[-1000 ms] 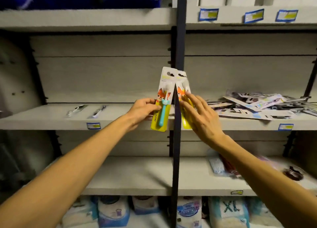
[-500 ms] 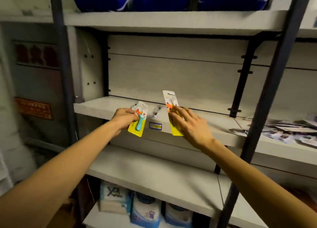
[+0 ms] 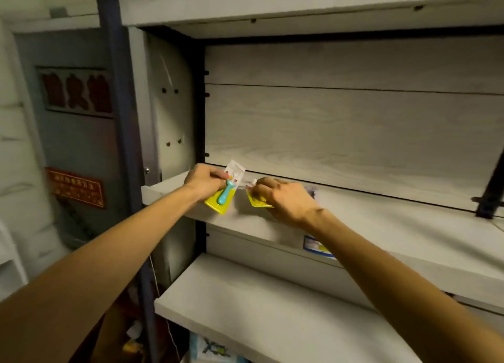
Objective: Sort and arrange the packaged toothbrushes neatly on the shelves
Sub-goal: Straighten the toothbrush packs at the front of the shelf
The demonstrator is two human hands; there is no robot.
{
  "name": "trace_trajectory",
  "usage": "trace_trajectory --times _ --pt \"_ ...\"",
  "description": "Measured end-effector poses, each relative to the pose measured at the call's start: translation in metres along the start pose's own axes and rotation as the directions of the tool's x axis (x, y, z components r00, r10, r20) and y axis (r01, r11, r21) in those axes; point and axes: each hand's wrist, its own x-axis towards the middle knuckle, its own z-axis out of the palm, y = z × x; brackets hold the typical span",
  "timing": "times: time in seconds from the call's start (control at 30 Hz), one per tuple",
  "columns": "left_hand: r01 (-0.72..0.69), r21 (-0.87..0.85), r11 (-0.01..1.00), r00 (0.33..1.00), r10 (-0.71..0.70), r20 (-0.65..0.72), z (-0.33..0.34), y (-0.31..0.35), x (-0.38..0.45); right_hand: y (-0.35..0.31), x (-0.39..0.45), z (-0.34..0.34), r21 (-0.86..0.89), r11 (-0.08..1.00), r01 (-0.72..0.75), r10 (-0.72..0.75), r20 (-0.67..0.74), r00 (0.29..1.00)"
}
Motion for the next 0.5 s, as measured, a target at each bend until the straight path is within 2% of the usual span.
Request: trace_trajectory --times 0.17,0.27,0.4,0.5 --pt "-0.06 0.286 0.956 0.998 0.066 -0.012 -0.012 -0.036 0.052 -0.007 0.059 0.037 0.098 0.995 -0.016 0.012 0.036 0.999" --pt "-0.089 0.368 0.926 0.996 0.087 0.023 -0.018 -0.055 0.08 -0.018 0.092 0.057 0.104 0.994 -0.029 0.02 0.084 0.996" --pt "-0.174 0.56 0.81 0.984 0.171 0.059 -0.025 -0.077 0.11 -0.031 0.132 0.083 0.274 0.949 -0.159 0.122 0.148 0.982" --pt "-0.212 0.593 0.777 0.977 0.17 0.126 -0.033 -0.096 0.132 -0.036 0.154 0.096 0.353 0.897 -0.267 0.21 0.189 0.959"
